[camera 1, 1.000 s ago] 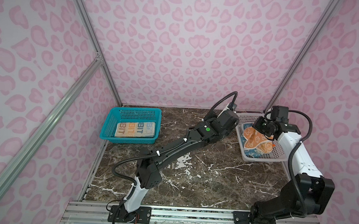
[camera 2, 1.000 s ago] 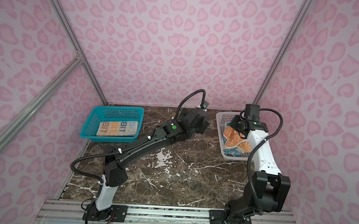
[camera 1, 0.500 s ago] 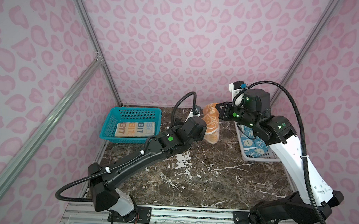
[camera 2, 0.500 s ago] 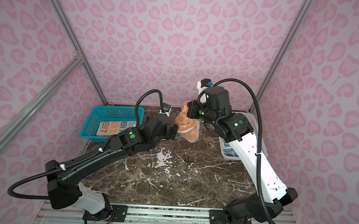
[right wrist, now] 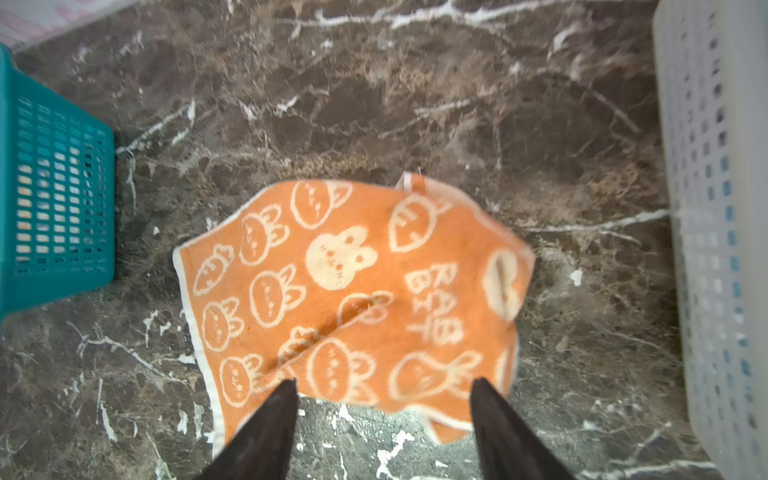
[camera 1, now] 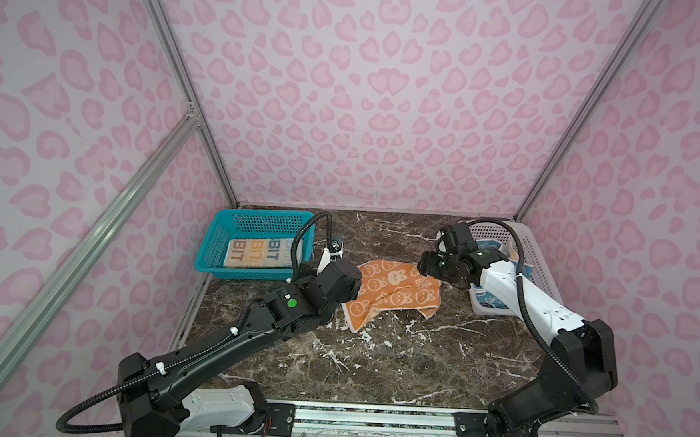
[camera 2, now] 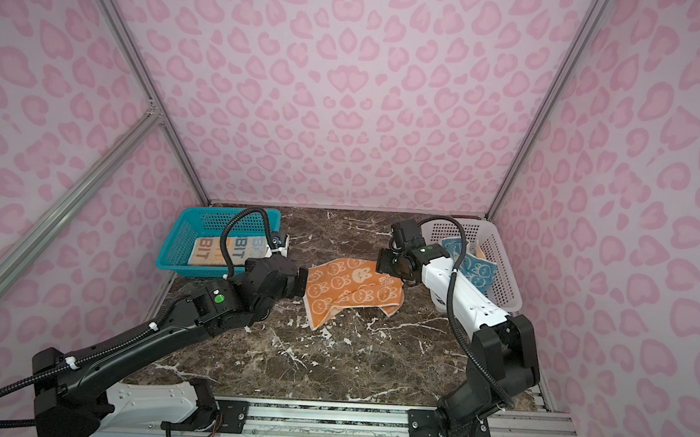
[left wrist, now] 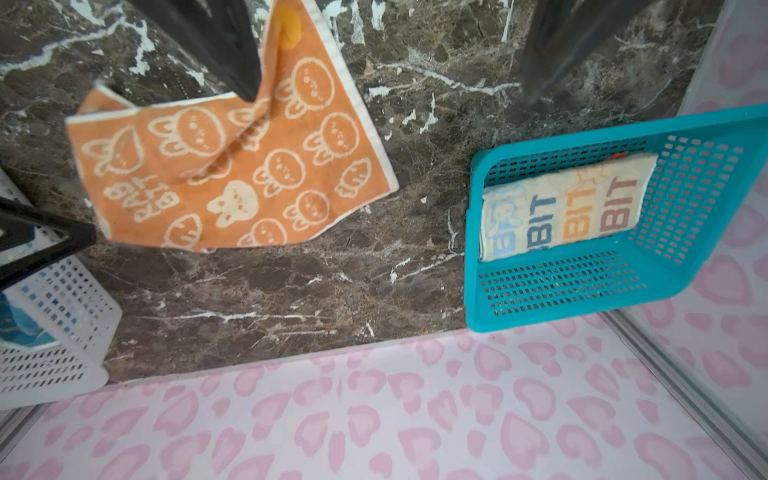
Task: Fold and stack the towels
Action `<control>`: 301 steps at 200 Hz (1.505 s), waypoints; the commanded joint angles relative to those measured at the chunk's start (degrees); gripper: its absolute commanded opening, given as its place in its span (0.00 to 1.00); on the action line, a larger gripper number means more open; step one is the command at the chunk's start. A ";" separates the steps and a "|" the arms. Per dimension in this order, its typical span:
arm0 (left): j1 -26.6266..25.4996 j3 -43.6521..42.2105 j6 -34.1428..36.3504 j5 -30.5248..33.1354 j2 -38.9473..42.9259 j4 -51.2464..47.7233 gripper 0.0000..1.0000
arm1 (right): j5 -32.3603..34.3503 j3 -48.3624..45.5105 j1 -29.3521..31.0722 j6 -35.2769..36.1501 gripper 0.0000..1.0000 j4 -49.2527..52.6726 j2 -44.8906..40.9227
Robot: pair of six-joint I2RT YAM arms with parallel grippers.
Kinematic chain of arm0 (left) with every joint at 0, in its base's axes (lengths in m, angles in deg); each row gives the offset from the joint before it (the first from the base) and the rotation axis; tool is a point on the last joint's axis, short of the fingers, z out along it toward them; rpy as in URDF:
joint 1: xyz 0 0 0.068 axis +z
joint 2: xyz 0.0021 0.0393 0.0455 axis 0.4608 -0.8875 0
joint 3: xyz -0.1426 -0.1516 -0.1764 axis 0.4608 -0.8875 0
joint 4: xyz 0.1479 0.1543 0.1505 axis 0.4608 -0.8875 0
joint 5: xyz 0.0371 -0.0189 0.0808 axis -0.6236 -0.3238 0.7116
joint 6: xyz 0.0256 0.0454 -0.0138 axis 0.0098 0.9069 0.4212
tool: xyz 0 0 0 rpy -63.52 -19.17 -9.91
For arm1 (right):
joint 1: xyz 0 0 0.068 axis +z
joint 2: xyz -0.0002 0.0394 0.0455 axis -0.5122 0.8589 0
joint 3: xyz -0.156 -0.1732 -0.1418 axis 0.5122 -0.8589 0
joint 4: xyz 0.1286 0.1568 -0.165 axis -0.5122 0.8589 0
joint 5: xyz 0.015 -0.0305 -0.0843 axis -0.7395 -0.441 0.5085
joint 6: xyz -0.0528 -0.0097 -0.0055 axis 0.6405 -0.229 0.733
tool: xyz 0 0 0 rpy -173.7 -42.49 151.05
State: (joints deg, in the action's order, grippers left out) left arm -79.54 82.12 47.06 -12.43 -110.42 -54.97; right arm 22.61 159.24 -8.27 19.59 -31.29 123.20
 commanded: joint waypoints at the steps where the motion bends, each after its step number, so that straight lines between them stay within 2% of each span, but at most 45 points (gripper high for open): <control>1: 0.65 -2.93 -4.55 -2.59 -0.60 0.16 0.98 | -2.07 -1.92 1.26 1.22 0.83 -2.86 1.01; 32: 1.83 -6.21 -7.73 -4.92 -1.64 0.63 0.98 | -2.09 -5.41 7.10 0.62 0.92 -4.29 1.51; 58: 4.47 -9.12 -10.43 -8.88 -0.81 1.83 0.98 | -7.99 -8.56 10.94 -4.36 0.98 -10.73 3.95; 85: 7.11 -11.87 -11.56 -11.65 1.90 2.79 0.98 | -12.07 -9.79 15.05 -8.90 0.98 -18.35 7.53; 113: 9.19 -12.67 -10.59 -13.22 4.52 2.28 0.98 | -9.95 -6.67 16.74 -8.09 0.98 -15.16 12.16; 135: 9.29 -12.60 -10.28 -13.30 5.37 1.39 0.98 | -6.48 -7.61 15.56 -5.85 0.98 -11.85 11.09; 166: 9.30 -13.39 -9.55 -15.65 4.26 3.24 0.98 | -3.64 -12.13 12.54 -2.98 0.98 -8.59 4.73; 215: 9.29 -12.88 -9.35 -19.82 -1.85 7.03 0.98 | -3.08 -20.71 3.17 0.08 0.98 -6.71 -4.33; 257: 9.22 -12.00 -9.40 -21.58 -4.57 7.70 0.98 | -5.12 -19.82 -4.17 3.51 0.98 -6.64 -0.78; 301: 9.21 -13.32 -9.77 -21.88 -4.85 7.81 0.98 | -5.36 -12.61 -5.92 4.44 0.98 -6.27 7.05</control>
State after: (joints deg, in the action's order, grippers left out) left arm -70.31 69.20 37.60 -33.90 -115.14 -48.74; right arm 17.89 143.81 -14.06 22.59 -37.41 127.18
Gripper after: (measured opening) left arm 0.977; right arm 0.979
